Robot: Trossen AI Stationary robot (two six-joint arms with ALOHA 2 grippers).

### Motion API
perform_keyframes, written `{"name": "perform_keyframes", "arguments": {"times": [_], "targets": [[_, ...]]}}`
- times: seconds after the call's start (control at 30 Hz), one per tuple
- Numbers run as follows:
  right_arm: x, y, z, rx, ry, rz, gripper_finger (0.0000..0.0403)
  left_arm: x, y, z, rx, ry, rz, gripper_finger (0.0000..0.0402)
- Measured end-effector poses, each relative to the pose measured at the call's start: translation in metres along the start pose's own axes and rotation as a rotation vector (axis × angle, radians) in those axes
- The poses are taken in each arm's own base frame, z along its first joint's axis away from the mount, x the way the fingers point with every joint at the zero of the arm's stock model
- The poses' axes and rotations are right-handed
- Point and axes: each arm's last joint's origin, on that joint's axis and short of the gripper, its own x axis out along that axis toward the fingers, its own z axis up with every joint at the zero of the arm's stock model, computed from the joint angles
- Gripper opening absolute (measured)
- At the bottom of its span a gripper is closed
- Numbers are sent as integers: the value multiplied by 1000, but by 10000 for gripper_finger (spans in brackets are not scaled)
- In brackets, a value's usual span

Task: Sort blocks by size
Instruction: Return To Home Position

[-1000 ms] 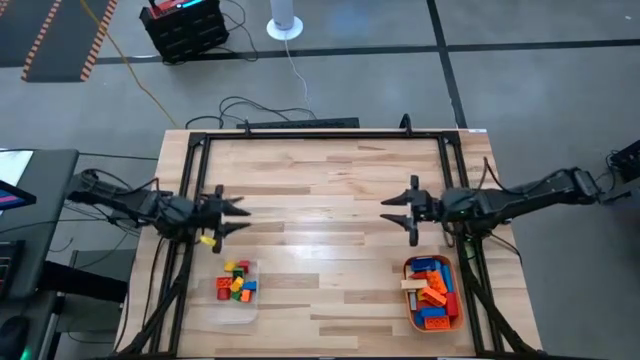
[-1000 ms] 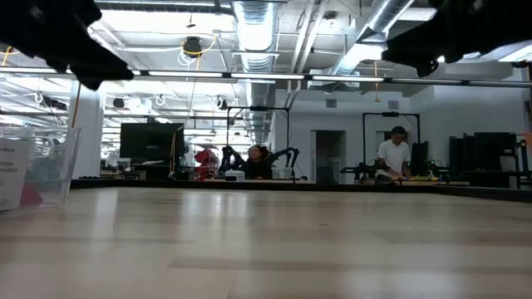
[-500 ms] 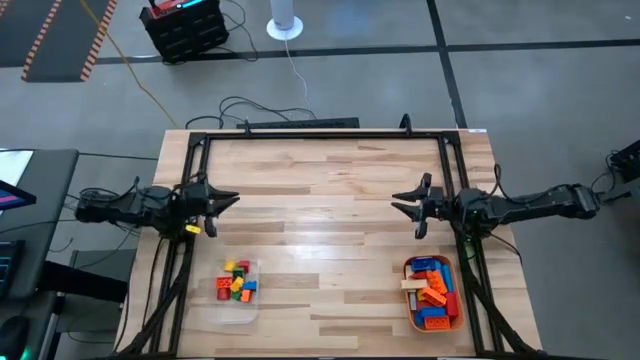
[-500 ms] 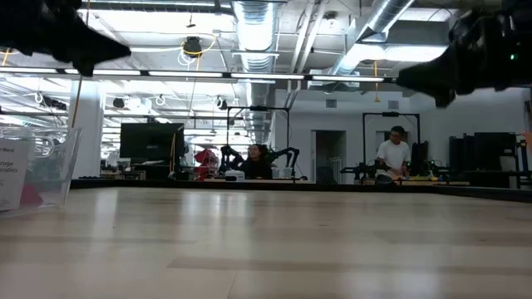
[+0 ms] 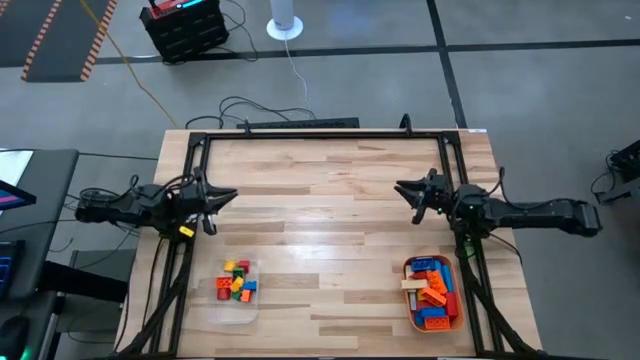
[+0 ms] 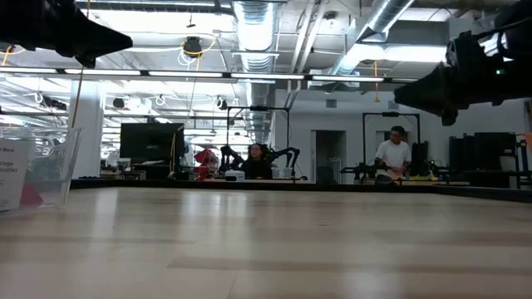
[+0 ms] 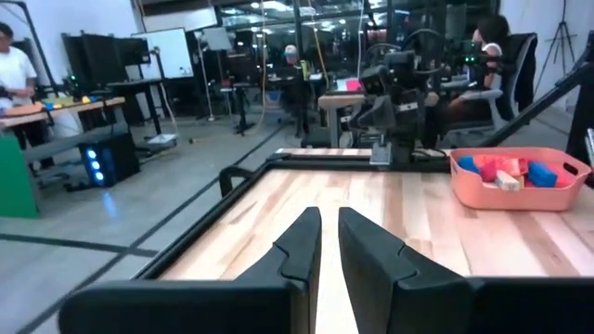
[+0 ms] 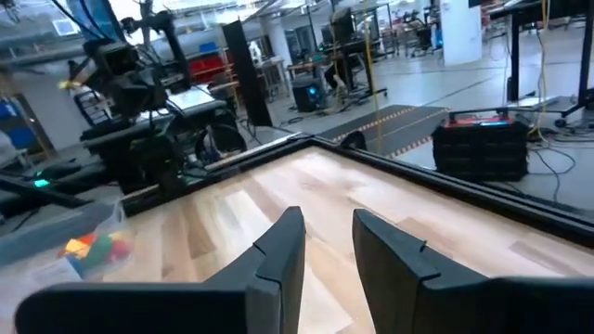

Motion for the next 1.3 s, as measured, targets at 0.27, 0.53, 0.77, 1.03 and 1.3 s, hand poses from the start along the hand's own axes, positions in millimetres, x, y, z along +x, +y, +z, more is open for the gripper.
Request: {"name": "perform_keyframes", "arguments": {"times": [0.27, 0.53, 0.77, 1.03, 1.3], "targets": [[-2, -5, -18, -206, 188, -32, 123, 0, -1, -5, 197, 52, -10, 35], [-3, -7, -26, -234, 273, -45, 123, -2, -1, -22, 259, 209, -39, 35], [-3, -7, -26, -235, 276, -44, 123, -4, -1, -29, 287, 282, -52, 35], [-3, -7, -26, -236, 278, -44, 123, -4, -1, -29, 287, 283, -52, 35], [-3, -7, -26, -236, 278, -44, 123, -4, -1, -29, 287, 283, -52, 35]]}}
